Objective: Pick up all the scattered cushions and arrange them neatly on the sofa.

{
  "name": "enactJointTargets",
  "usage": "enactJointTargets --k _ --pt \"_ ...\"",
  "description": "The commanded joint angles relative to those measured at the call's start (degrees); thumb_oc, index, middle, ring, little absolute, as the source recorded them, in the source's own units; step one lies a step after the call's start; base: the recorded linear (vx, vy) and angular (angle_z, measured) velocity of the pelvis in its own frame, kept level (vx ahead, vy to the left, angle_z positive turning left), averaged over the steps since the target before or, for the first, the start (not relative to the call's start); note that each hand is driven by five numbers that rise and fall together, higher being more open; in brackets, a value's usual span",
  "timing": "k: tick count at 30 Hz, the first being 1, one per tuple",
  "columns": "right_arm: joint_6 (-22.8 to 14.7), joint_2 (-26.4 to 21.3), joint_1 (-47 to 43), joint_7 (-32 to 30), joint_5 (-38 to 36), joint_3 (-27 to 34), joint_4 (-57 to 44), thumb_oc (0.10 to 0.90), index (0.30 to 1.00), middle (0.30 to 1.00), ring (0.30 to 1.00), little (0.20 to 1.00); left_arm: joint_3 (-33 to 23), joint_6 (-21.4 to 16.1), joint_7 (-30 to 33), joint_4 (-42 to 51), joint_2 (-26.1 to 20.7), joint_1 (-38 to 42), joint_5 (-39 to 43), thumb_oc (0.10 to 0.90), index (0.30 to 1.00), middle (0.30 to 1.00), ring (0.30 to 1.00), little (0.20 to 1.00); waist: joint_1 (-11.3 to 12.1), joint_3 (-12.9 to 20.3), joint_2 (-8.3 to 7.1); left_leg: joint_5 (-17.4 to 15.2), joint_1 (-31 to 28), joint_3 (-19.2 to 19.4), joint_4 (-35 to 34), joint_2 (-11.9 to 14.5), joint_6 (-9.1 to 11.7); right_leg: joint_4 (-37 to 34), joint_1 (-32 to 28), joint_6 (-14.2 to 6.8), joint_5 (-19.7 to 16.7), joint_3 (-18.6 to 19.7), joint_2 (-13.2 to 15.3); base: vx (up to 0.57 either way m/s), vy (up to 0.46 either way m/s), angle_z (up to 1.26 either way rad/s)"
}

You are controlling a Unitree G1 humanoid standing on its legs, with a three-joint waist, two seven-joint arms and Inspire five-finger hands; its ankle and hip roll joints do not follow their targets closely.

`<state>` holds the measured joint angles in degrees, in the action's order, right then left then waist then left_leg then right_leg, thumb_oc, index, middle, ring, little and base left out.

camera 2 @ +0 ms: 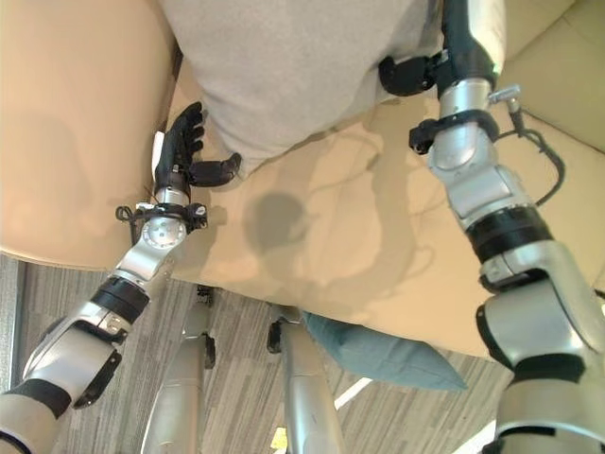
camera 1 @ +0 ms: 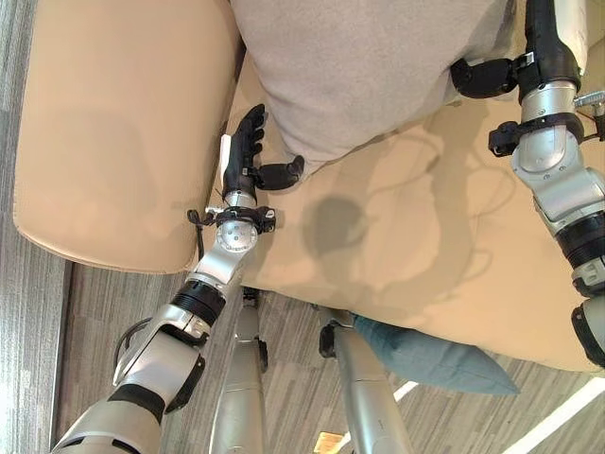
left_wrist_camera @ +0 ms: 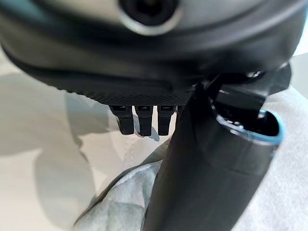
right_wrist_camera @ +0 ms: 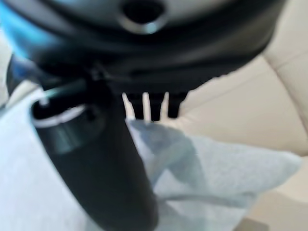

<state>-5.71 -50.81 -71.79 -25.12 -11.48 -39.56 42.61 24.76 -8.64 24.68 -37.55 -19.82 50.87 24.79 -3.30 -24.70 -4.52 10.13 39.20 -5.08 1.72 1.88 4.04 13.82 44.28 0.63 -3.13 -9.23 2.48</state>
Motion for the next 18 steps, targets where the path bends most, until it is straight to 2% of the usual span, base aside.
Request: enactJointTargets --k 1,4,11,13,17,18 --pt "-2.3 0.1 -8.0 0.0 -1.4 -1.2 -0.1 0.800 0.900 0.900 0.900 0.900 0.5 -4.6 -0.6 3.5 0.7 4.0 1.5 0.800 0.900 0.900 0.900 0.900 1.5 1.8 -3.94 -7.3 -2.9 2.1 4.4 -3.4 -0.9 -9.6 -7.2 -5.4 -1.4 3.2 0.4 0.00 0.000 0.00" --pt "-2.1 4.0 -7.7 0.2 -2.8 -0.9 -0.1 0.800 0.900 0.900 0.900 0.900 0.3 -5.3 -0.3 3.3 2.6 5.0 5.0 0.800 0.900 0.900 0.900 0.900 1.7 1.4 -3.76 -7.1 -2.9 2.0 4.4 -3.4 -0.9 -9.4 -7.2 -5.2 -1.3 3.0 0.2 0.00 -0.053 -0.01" --pt "-1.2 10.6 -4.8 1.0 2.1 -1.9 -6.5 0.800 0.900 0.900 0.900 0.900 -1.2 -7.9 -0.5 4.4 8.1 6.0 14.0 0.800 0.900 0.900 0.900 0.900 1.3 1.5 -3.42 -7.0 -4.3 2.5 3.5 -3.3 -0.9 -9.3 -7.8 -5.0 -1.0 3.3 -0.2 0.00 -0.018 0.00" --pt "-1.0 11.5 -4.3 1.2 3.8 -2.1 -7.8 0.800 0.900 0.900 0.900 0.900 -0.8 -7.9 -0.9 3.9 9.0 6.8 15.1 0.800 0.900 0.900 0.900 0.900 1.0 1.6 -3.23 -7.1 -4.4 2.7 3.6 -3.3 -0.9 -9.3 -7.9 -5.0 -1.0 3.4 -0.2 0.00 0.000 0.00" --pt "-1.4 14.8 -2.5 1.8 1.5 0.2 -7.9 0.800 0.900 0.900 0.900 0.900 -0.1 -7.1 -2.4 -0.8 10.8 11.0 18.4 0.800 0.900 0.900 0.900 0.900 0.1 2.1 -2.51 -7.1 -5.0 3.2 3.1 -3.2 -0.9 -9.2 -7.9 -5.2 -1.2 3.9 -0.2 -0.01 0.001 -0.07" --pt "-1.7 15.1 -2.0 2.1 0.7 0.6 -8.2 0.739 0.808 0.808 0.808 0.808 0.1 -6.7 -2.7 -1.3 10.7 11.8 18.9 0.800 0.900 0.900 0.900 0.900 -0.2 2.2 -2.36 -7.0 -5.1 3.4 3.0 -3.2 -0.9 -9.1 -7.8 -5.2 -1.3 4.0 -0.2 -0.01 0.008 -0.10"
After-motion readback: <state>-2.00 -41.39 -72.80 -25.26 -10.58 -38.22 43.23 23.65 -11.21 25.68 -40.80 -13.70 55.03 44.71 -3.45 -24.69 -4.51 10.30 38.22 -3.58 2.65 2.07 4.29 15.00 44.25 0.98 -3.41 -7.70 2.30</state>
